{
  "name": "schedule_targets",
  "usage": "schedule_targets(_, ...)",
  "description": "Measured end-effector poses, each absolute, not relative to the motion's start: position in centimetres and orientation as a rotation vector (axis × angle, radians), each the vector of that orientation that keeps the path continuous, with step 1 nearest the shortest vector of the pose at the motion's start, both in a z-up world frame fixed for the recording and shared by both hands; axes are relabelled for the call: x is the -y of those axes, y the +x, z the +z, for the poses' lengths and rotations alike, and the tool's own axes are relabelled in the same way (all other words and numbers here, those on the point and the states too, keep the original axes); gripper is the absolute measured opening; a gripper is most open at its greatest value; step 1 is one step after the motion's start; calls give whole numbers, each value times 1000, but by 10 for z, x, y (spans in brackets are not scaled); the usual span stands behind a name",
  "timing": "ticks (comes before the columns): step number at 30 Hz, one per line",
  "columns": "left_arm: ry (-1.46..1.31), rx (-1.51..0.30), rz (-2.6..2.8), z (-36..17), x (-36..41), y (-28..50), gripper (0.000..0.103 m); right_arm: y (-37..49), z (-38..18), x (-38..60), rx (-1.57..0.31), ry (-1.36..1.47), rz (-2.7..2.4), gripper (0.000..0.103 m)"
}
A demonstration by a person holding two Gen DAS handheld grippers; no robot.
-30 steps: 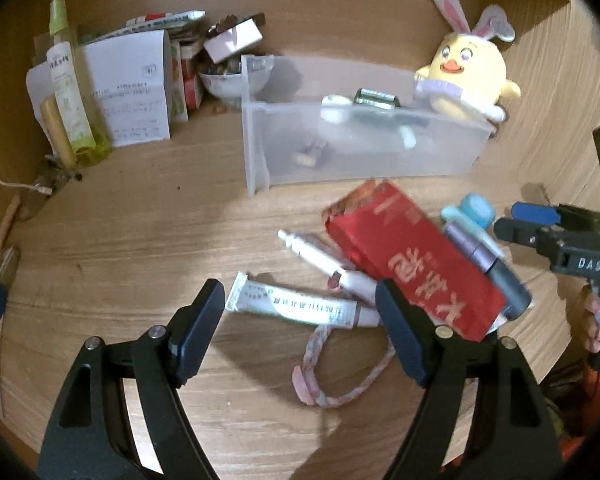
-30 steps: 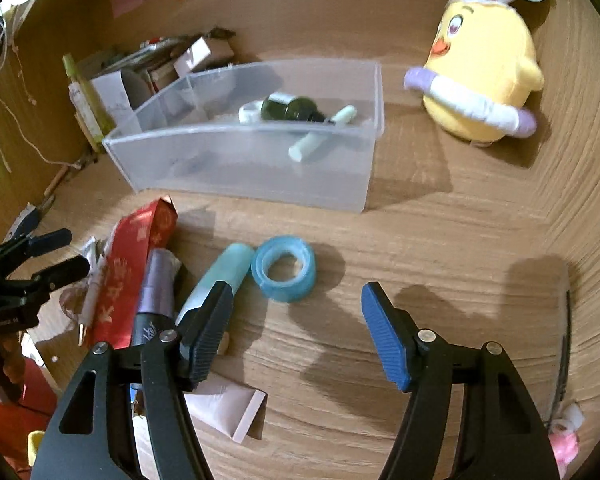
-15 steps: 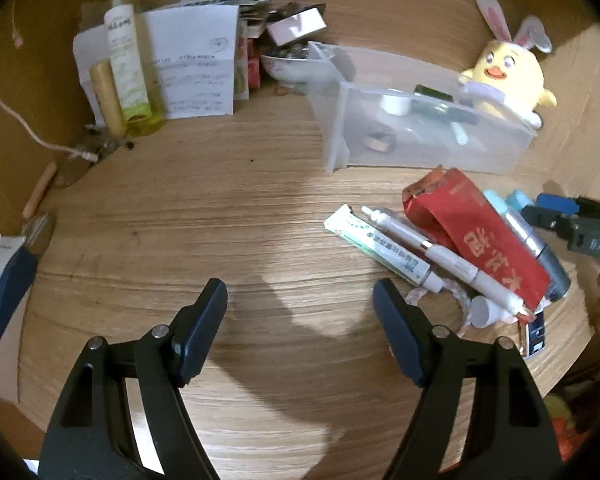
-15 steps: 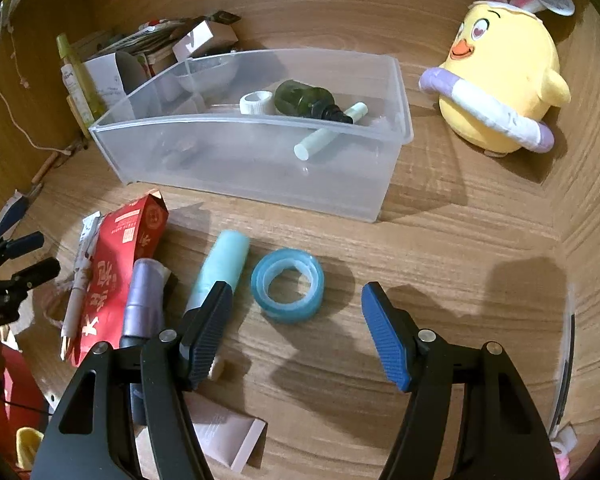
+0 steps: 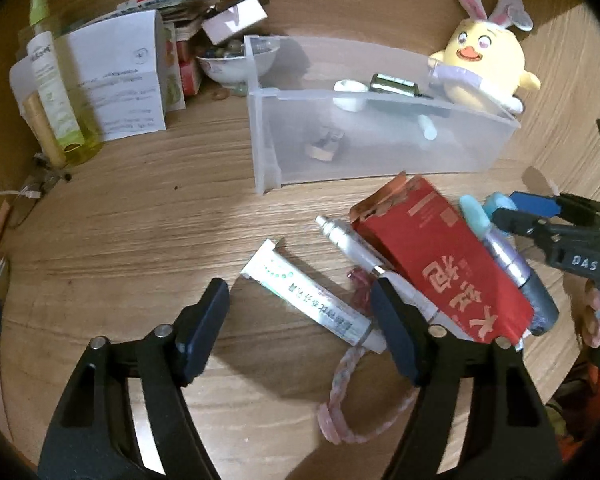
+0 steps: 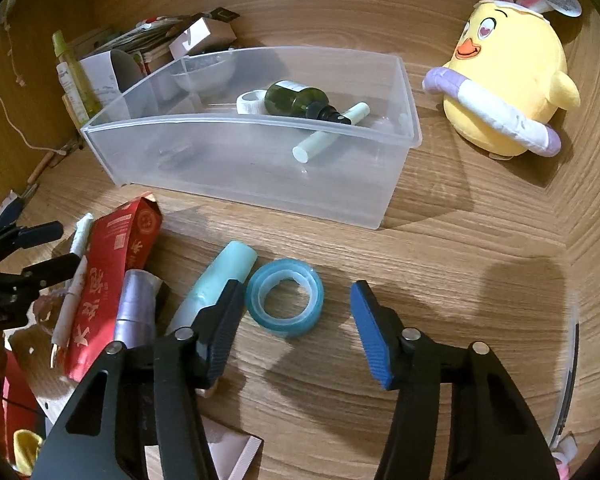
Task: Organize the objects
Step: 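Grasp the white ointment tube with the left tool while the right tool grasps the blue tape roll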
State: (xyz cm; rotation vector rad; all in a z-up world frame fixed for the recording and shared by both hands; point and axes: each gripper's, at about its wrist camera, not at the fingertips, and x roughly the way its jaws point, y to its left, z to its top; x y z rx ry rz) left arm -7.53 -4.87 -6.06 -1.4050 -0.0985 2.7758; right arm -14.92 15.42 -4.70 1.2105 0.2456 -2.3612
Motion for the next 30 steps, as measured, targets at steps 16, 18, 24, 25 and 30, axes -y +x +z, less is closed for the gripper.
schedule_targets(16,-1424,154,2866,-61,85,-62,39,-149,-47,-168,-197,1182,-2390,36)
schedule_targets(18,-1411,126,2866,-62,81,-65,28,-146,-42,-171,-182,1163,-2401,36)
schedule_targets(24,-1380,110,2846,-61,71,-72,16,-137,-25,-172,-181,1090,-2430,36)
schedule_targets(25,-1367,121,2848,-59,70,-72,16,-136,-22,-172,-184,1078,-2434,36)
schedule_targets(30,-1264,125,2888,-37,64,-66,16,-127,-5,-168,-182,999,-2452,36)
